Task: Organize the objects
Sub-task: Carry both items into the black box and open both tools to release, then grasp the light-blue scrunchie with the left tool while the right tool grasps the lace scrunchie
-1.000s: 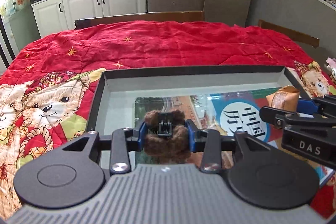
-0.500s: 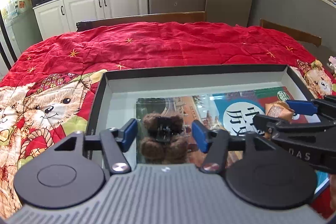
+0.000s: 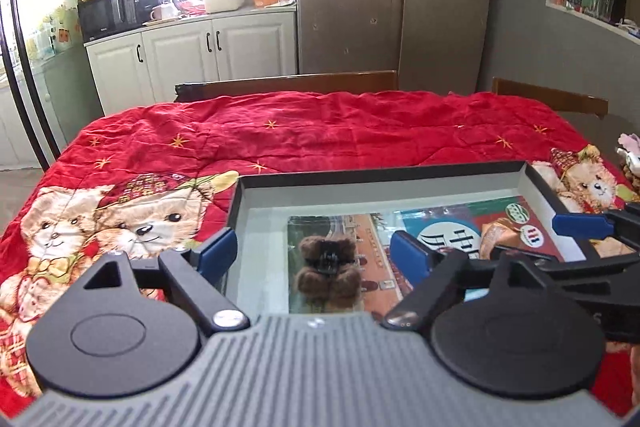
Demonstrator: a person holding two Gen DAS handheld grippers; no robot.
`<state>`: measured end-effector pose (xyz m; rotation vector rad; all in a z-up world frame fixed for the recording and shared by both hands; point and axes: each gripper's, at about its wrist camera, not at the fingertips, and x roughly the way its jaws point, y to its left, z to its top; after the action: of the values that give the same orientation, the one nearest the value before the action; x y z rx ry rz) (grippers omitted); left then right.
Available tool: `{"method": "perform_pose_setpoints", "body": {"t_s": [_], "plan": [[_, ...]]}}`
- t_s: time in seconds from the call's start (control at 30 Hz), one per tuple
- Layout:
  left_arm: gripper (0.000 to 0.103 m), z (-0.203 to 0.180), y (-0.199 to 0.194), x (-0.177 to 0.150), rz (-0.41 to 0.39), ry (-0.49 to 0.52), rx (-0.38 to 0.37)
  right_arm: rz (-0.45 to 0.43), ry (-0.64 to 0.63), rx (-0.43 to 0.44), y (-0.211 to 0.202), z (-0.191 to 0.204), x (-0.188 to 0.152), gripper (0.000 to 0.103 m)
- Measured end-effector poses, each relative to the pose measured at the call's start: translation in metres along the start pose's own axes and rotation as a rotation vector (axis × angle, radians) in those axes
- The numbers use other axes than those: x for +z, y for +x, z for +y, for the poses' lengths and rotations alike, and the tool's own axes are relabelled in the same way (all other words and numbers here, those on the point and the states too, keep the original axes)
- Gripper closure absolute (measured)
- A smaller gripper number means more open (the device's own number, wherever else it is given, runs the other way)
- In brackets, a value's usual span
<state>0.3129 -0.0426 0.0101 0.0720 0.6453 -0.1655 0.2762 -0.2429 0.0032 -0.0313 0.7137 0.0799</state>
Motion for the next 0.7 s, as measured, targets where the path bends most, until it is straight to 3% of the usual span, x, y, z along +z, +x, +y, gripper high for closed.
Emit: {"method": "perform_pose_setpoints", "body": {"t_s": [0.47, 0.7], "plan": [[0.007, 0.017, -0.076, -0.039, -0.044, 0.036, 0.008, -0.024, -0.012, 0.057, -0.078, 0.008, -0.042, 0.034], [0.007, 0.030, -0.101, -0.080, 0.005, 0.022, -0.018, -0.049, -0.044, 0.119, -0.121, 0.025, -0.080, 0.041]]}}
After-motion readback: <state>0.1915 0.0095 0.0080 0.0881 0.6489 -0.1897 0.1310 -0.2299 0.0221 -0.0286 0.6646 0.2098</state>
